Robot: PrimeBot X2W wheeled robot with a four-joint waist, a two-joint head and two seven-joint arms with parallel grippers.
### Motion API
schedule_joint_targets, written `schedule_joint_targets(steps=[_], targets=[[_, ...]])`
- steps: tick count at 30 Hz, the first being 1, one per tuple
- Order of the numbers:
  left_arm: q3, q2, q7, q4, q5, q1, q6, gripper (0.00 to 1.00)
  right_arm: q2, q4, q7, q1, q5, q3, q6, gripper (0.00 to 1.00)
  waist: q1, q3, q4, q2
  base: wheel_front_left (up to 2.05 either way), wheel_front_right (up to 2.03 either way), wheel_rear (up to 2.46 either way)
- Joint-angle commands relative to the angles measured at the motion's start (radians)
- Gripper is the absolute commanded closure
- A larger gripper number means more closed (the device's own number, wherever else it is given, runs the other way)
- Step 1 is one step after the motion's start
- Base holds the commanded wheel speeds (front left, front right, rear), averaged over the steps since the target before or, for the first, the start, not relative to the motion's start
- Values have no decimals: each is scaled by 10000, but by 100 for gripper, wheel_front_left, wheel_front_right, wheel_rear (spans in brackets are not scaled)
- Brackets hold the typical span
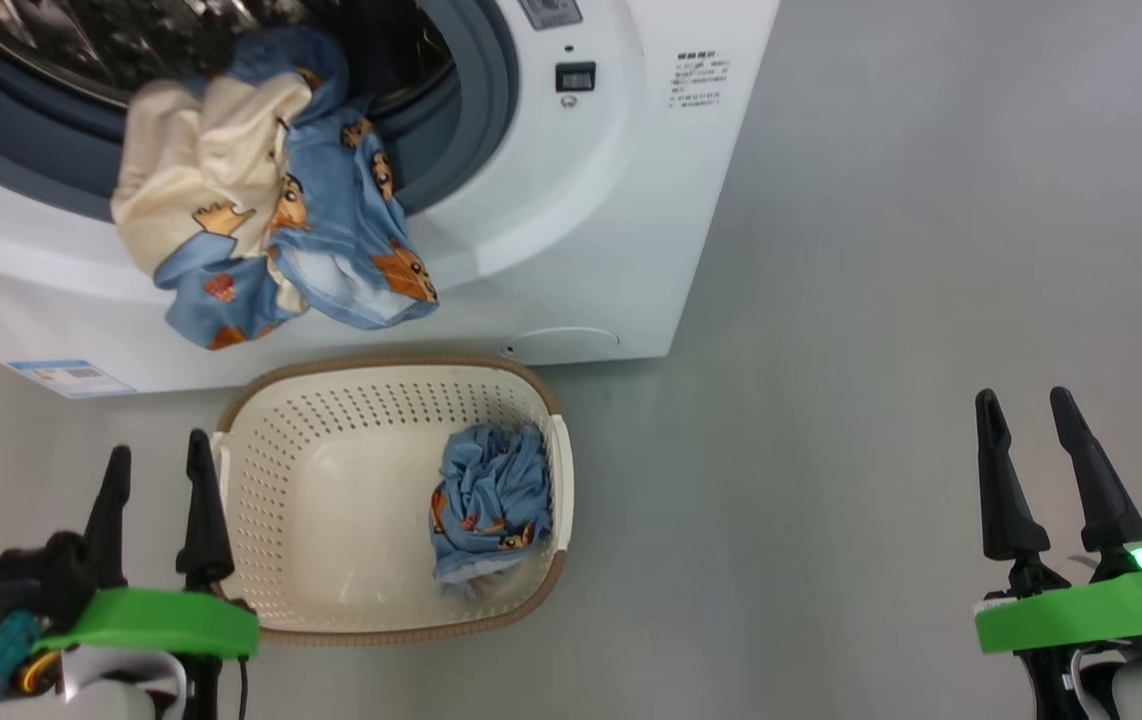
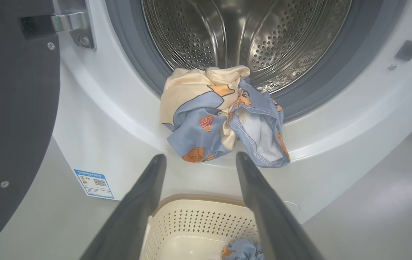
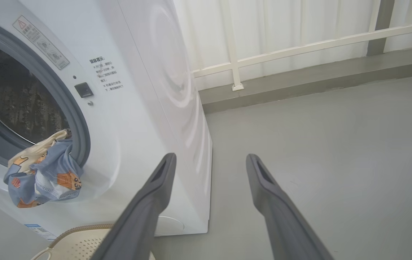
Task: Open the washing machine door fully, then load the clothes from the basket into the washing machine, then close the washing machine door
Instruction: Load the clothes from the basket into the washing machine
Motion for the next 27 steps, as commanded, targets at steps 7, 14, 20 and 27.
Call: schedule_joint_targets(steps=[7, 14, 20, 27], targets=[[110, 595, -65, 770, -275, -1382, 4, 0, -46, -332, -76, -688, -115, 244, 56, 0, 0, 1024, -346, 0, 0, 0, 0], [-145, 855, -65, 1668, -604, -2669, 4, 0, 29, -361, -76, -1050, -164, 275, 56, 0, 0, 1574, -529, 0, 0, 0, 0], [-591, 1080, -65, 2325, -652, -3639, 4, 0, 79, -398, -76, -1363, -180, 311, 56, 0, 0, 2007, -705, 0, 0, 0, 0], [-1091, 1377, -65, 2926, -712, -4478, 4, 0, 215, -422, -76, -1659, -195, 386, 56, 0, 0, 2405, -953, 0, 0, 0, 0]])
